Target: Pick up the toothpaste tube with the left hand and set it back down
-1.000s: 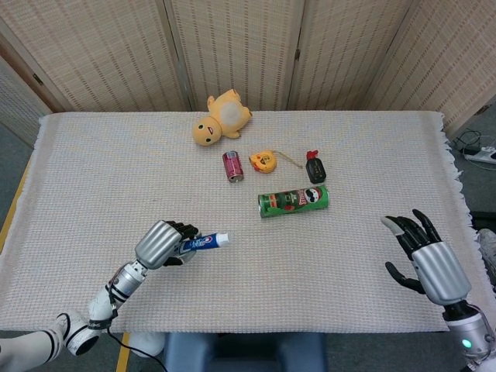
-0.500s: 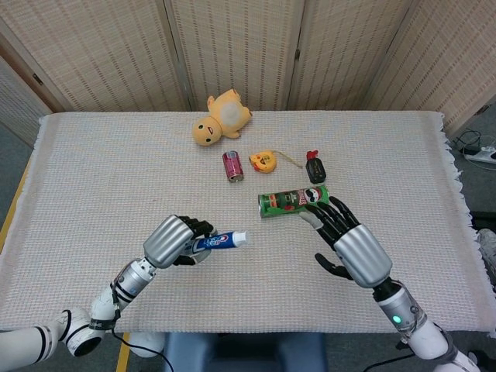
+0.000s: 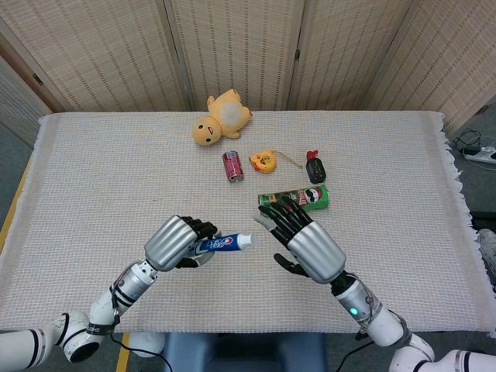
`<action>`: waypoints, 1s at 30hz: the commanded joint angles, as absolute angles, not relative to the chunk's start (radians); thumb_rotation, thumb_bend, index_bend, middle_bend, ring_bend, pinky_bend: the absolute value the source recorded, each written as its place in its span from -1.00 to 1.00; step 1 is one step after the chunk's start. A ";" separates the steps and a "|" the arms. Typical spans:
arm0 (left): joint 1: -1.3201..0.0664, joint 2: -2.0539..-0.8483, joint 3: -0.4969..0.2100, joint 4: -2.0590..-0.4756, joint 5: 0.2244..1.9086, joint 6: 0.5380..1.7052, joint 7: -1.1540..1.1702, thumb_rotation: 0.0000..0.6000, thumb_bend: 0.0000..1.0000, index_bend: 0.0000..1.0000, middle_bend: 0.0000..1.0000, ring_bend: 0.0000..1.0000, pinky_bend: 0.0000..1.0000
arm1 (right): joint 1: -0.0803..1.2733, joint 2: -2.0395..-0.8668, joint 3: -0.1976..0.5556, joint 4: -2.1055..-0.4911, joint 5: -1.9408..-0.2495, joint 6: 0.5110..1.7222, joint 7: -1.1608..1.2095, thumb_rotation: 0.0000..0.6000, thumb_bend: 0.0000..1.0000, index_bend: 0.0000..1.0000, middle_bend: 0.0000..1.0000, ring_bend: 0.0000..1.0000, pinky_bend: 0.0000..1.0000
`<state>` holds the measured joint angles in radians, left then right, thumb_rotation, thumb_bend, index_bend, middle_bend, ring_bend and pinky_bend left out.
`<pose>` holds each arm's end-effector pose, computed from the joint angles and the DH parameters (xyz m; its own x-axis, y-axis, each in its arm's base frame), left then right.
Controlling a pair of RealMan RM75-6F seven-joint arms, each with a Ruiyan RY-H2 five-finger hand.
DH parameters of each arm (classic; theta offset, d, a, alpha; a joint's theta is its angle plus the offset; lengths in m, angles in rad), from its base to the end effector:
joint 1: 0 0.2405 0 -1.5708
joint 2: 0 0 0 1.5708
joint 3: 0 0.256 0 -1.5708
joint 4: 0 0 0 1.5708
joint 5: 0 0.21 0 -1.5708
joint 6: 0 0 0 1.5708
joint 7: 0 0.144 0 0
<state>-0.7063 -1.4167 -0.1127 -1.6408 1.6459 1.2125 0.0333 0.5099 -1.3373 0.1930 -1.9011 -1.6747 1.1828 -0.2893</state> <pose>-0.0938 0.2940 0.0359 0.2641 0.0893 0.9604 0.6930 -0.7101 -0.1246 -0.0905 -0.2537 0.0670 0.2839 -0.0062 0.9588 -0.7282 -0.6520 0.2114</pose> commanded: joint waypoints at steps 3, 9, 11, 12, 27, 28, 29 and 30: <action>-0.704 -1.412 -0.113 -1.659 1.646 1.214 0.052 1.00 0.29 0.52 0.54 0.57 0.43 | 0.537 -1.375 0.202 -1.895 -1.649 1.170 -0.311 1.00 -0.21 -0.86 -0.81 -0.83 -0.93; -0.703 -1.412 -0.111 -1.673 1.647 1.213 0.074 1.00 0.29 0.52 0.54 0.57 0.43 | 0.563 -1.404 0.210 -1.895 -1.625 1.157 -0.344 1.00 -0.21 -0.86 -0.81 -0.83 -0.93; -0.702 -1.411 -0.111 -1.680 1.649 1.215 0.081 1.00 0.29 0.52 0.54 0.57 0.43 | 0.571 -1.411 0.214 -1.898 -1.619 1.158 -0.354 1.00 -0.21 -0.86 -0.81 -0.83 -0.93; -0.702 -1.411 -0.110 -1.682 1.649 1.215 0.083 1.00 0.29 0.52 0.54 0.57 0.43 | 0.574 -1.414 0.215 -1.899 -1.617 1.158 -0.357 1.00 -0.21 -0.86 -0.81 -0.83 -0.93; -0.694 -1.415 -0.103 -1.701 1.663 1.225 0.123 1.00 0.29 0.54 0.55 0.59 0.43 | 0.610 -1.438 0.226 -1.909 -1.586 1.165 -0.412 1.00 -0.21 -0.86 -0.80 -0.82 -0.94; -0.693 -1.416 -0.103 -1.700 1.665 1.226 0.124 1.00 0.29 0.54 0.56 0.59 0.44 | 0.611 -1.439 0.226 -1.908 -1.584 1.166 -0.414 1.00 -0.21 -0.86 -0.80 -0.81 -0.93; -0.692 -1.417 -0.102 -1.698 1.666 1.227 0.125 1.00 0.29 0.55 0.57 0.59 0.44 | 0.612 -1.439 0.226 -1.906 -1.582 1.169 -0.414 1.00 -0.21 -0.86 -0.80 -0.81 -0.93; -0.692 -1.418 -0.101 -1.696 1.668 1.229 0.126 1.00 0.29 0.55 0.57 0.60 0.43 | 0.612 -1.439 0.227 -1.906 -1.580 1.171 -0.414 1.00 -0.21 -0.86 -0.79 -0.81 -0.94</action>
<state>-0.6919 -1.4174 -0.1016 -1.6960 1.6676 1.2282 0.1254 0.6120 -1.4391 0.2265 -1.9062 -1.5805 1.1706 -0.4139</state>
